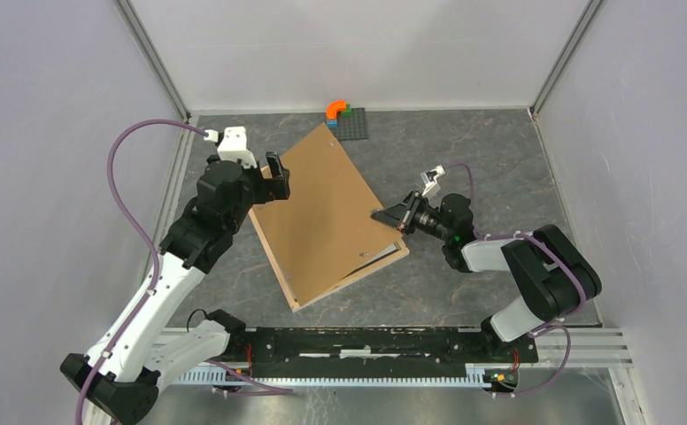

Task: Put the photo into the frame
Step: Place the photo frame item in the photo frame.

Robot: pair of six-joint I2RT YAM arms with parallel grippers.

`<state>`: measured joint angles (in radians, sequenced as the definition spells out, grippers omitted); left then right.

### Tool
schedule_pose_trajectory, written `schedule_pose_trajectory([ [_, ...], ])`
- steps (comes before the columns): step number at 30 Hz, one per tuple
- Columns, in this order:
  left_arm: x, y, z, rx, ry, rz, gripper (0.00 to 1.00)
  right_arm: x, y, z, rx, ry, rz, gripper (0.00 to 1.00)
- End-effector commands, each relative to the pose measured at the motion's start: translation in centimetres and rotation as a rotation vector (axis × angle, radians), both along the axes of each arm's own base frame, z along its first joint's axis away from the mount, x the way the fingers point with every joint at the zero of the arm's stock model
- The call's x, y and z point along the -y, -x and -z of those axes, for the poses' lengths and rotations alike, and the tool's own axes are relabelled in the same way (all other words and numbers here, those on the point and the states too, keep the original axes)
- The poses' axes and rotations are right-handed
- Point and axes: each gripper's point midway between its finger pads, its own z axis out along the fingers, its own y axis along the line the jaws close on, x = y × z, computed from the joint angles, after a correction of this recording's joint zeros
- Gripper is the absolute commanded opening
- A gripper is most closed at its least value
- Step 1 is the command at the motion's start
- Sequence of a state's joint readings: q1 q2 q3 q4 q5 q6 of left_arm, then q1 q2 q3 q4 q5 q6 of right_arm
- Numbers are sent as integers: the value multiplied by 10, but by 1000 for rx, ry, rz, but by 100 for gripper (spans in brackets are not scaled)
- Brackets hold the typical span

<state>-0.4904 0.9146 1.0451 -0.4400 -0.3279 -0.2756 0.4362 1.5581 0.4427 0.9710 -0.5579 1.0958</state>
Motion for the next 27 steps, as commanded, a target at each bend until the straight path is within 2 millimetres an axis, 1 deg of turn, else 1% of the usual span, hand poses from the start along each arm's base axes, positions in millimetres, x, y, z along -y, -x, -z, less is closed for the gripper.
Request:
schedule_pose_trajectory([
  [1,4,-2,-4,13,22,13,99,0,-17,-39,172,-38,-2,0],
  [5,6,-1,-2,9,24,23,99,3,-25,-38,167,-11,11,0],
  [11,9,-3,0,0,23,33,98,-1,-26,-32,139,-23,-4,0],
  [18,12,-3,4,-12,27,42,98,-2,-33,-35,161,-28,18,0],
  [21,14,-4,6,-20,28,51,99,-3,-39,-37,166,-36,26,0],
  [27,14,-5,8,-25,27,49,98,-1,-45,-36,173,-29,53,0],
])
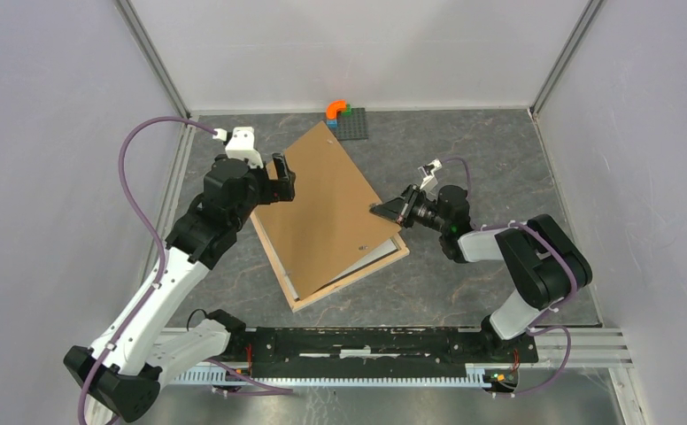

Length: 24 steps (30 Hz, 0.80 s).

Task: Put the photo into the frame
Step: Place the photo frame item in the photo frame.

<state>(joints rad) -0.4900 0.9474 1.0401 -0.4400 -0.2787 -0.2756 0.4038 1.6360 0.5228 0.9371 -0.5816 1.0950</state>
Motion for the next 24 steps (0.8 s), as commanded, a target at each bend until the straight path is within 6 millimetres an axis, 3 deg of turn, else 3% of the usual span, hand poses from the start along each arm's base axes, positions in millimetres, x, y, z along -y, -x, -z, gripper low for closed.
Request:
schedule_pose_trajectory([
  [1,4,-2,-5,15,33,3,98,-1,-23,-42,210,-30,45,0],
  [13,13,-3,0,-16,63,25,99,-9,-6,-24,211,7,35,1],
  [18,20,1,2,-63,125,36,99,-4,5,-7,213,93,12,24],
  [21,24,6,15,-116,151,40,100,-2,4,11,219,235,-36,41],
  [24,12,10,27,-176,145,-13,100,8,2,36,217,434,-89,59],
])
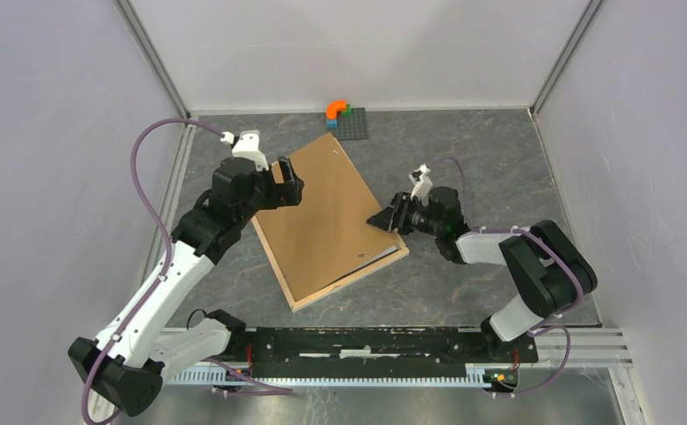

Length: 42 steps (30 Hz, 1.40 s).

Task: Put the photo into the frame
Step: Place the photo frame item in the photo frame.

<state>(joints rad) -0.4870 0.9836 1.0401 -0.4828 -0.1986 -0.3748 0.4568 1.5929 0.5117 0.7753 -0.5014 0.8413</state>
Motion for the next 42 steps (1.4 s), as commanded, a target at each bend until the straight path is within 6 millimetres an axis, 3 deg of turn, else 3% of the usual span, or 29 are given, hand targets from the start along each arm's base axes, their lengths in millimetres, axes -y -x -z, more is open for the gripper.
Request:
schedule_pose_trajectory([
  [1,-10,7,9,-86,64,-65,100,11,-10,9,117,281,-76,64],
  [5,-36,13,29,-153,81,-169,100,20,-16,17,174,451,-135,78],
  [13,-77,17,98,-364,262,-377,100,25,-29,18,247,654,-184,90],
  [17,-75,17,133,-468,409,-384,100,19,-27,20,260,668,-202,90],
  [23,-63,19,176,-605,469,-373,100,11,-23,30,250,657,-209,88],
  [28,-66,19,191,-605,481,-410,100,6,-22,46,209,658,-218,80],
  [34,-61,20,210,-648,501,-404,100,-3,-14,58,177,625,-233,79],
  [40,-47,20,230,-723,544,-369,100,-39,11,46,165,421,-299,76],
  [42,-46,19,231,-727,544,-362,100,-41,14,40,167,388,-298,76],
])
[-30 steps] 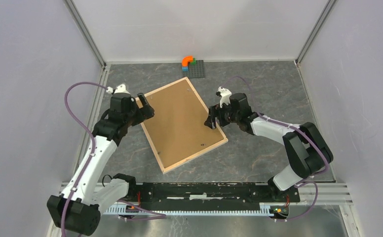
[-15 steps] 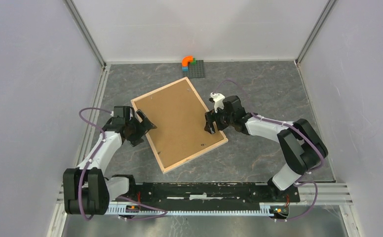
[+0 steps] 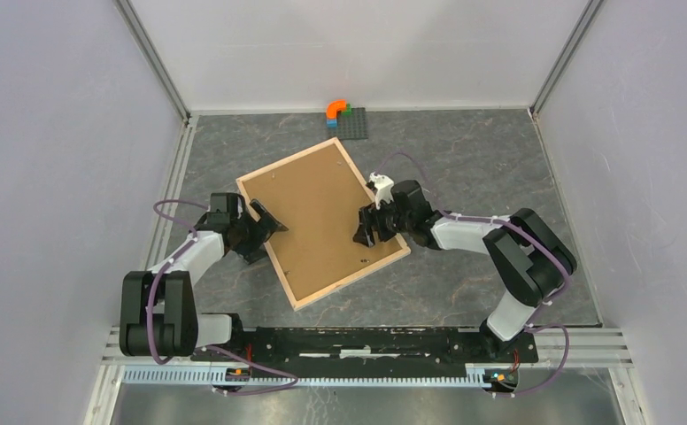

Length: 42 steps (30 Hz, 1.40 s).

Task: Put the photo into the frame
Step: Place the photo frame item in the photo frame, then install the photo frame at the center of the board.

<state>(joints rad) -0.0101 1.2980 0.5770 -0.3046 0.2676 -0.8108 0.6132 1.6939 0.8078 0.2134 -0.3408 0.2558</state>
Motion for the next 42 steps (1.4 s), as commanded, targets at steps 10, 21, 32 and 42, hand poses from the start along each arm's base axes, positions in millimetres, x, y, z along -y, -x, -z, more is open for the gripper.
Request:
schedule_pose_trajectory([
  [10,-1,-4,-9,49,-10,-6,100,34,-19,-46,149,100,173,85],
  [21,12,0,1,14,-7,76,93,86,-3,-1,78,186,401,85],
  [32,46,1,-1,-11,-84,288,76,50,87,-4,-10,-43,269,74],
  [42,55,-2,-1,-7,-104,347,61,69,115,11,-26,-73,275,75],
])
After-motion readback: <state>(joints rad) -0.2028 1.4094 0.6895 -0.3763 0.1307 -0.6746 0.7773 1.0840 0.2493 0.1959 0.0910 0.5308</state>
